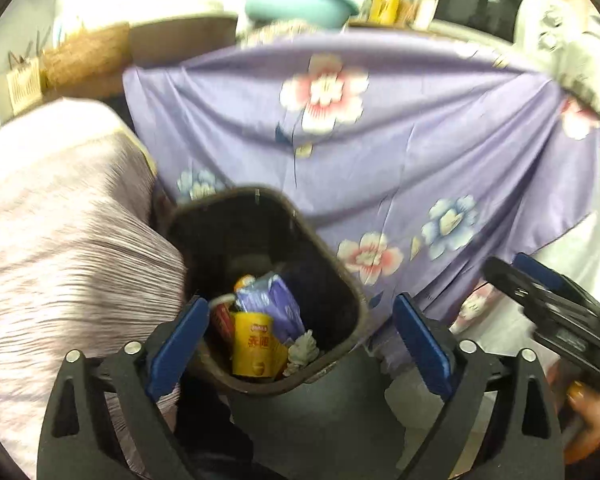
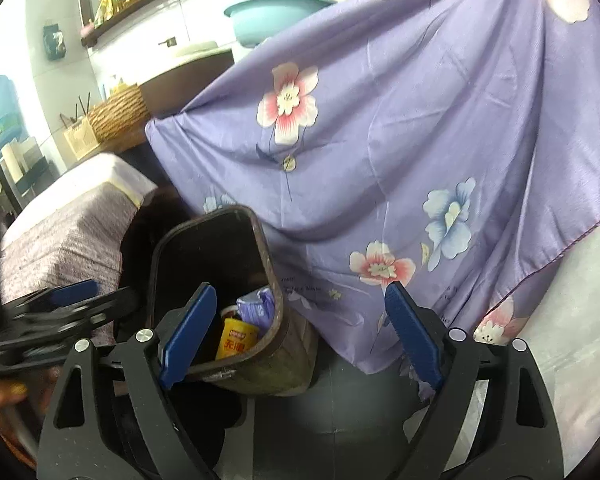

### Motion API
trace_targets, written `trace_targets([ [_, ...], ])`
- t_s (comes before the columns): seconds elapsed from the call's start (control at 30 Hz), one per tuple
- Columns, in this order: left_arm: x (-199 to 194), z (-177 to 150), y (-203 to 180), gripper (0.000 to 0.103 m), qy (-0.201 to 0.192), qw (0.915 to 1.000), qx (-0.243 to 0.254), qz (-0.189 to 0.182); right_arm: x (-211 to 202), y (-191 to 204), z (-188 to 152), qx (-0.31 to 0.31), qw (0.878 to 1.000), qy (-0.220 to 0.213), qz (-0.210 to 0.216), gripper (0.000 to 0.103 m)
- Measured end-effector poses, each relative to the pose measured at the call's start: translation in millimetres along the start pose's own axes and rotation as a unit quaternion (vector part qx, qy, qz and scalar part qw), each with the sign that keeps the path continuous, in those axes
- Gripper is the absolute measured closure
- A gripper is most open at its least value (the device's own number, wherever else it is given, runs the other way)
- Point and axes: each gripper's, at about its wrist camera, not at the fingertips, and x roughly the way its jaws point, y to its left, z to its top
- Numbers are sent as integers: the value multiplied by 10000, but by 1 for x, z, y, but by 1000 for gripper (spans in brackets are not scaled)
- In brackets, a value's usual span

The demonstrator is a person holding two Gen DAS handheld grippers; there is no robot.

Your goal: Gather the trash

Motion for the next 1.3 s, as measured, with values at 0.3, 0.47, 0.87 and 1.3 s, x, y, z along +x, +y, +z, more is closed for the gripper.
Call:
trace_targets([
  [0.3,-100,-17,28,5,-922,9953,-125,256,-45,47,4,-446,9969,-644,-20,6],
  [0.47,-143,-33,38,5,-1393,9868,-47,819,-71,87,-3,-868,9928,-820,84,6],
  [0.87,-201,-76,61,5,-1878,9675,-441,1636,-141,147,-24,-1296,9783,-1501,608,6],
  [1.3,-232,-84,64,5,-2252,9532,-343,1988,-170,168,-34,-1552,9623,-1885,1199,6],
])
